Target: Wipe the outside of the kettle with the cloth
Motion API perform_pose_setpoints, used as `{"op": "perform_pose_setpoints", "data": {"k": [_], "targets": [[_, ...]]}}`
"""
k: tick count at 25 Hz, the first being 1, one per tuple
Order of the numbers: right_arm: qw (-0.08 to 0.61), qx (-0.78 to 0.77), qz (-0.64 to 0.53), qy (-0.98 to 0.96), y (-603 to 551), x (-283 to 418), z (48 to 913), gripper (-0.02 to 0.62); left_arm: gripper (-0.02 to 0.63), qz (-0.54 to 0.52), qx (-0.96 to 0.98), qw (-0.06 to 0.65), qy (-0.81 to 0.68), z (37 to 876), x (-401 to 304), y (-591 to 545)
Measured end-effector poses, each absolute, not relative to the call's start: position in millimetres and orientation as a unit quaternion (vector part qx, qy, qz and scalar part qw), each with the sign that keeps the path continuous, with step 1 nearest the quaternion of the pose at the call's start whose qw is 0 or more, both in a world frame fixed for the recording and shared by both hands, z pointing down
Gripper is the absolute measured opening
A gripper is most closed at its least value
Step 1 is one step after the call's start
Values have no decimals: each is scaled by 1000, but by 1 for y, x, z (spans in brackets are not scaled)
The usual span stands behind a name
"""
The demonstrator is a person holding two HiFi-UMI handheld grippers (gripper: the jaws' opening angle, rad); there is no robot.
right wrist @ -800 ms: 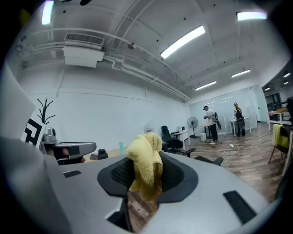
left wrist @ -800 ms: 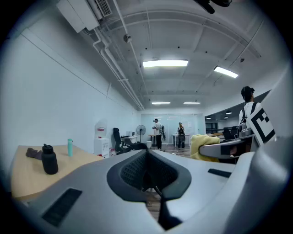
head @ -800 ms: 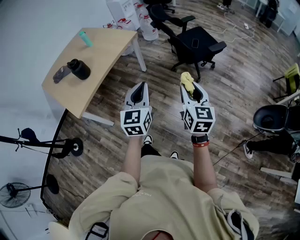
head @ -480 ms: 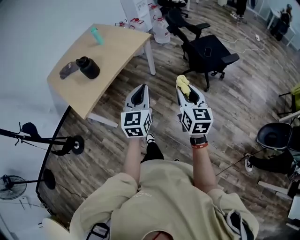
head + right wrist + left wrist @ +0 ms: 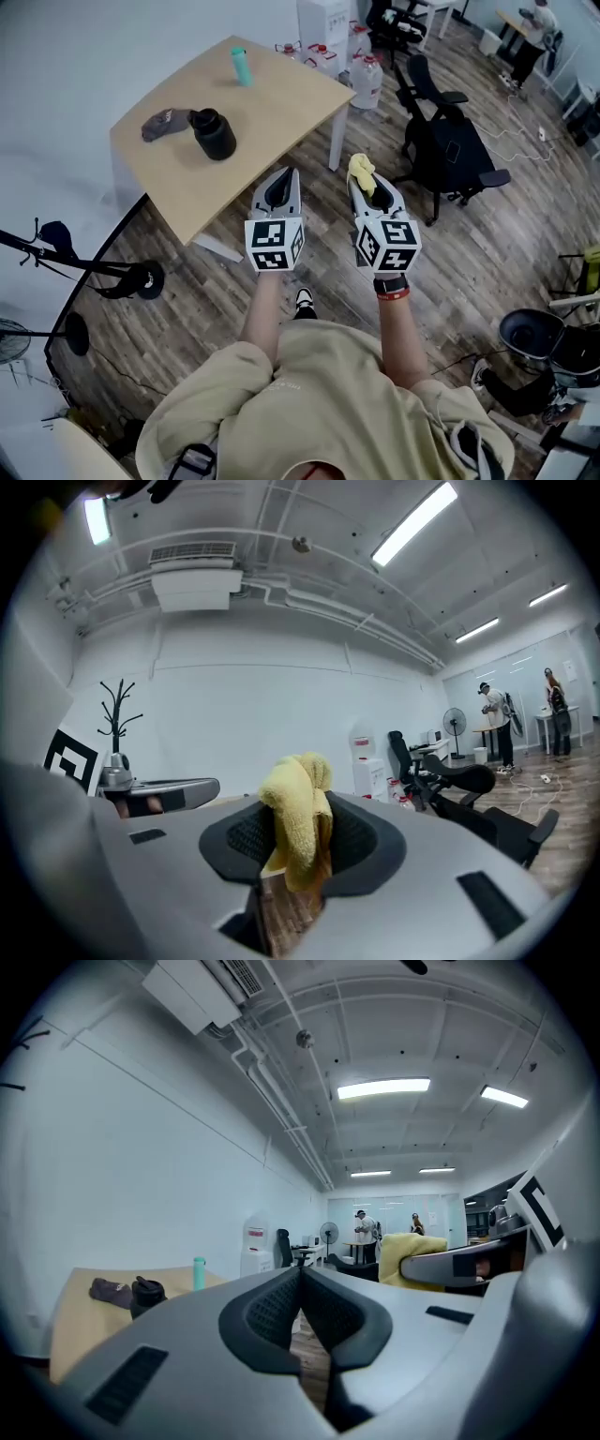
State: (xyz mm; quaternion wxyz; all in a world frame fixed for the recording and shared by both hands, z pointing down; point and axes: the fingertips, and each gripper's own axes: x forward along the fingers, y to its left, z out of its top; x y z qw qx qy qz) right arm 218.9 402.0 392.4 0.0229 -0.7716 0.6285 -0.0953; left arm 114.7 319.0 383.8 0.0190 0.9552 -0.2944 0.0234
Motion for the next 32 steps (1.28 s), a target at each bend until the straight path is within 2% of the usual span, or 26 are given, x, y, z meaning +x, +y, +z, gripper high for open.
{"op": "perform_pose_setpoints", "data": {"k": [9,20,26,32], "targets": [[24,-718,-101,688,236,135,383,141,24,26,933,24,-358,378,32,178],[-4,-618,-118,777,105,50,401,141,23,25,887,44,-459,396,-47,87],[-1,-560,-136,817,16,38,403,141,25,22,855,39,-517,393,-56,11],[-12,-502,-141,853,-70,67,397,141,24,18,824,44,-564,391,-22,-62]]}}
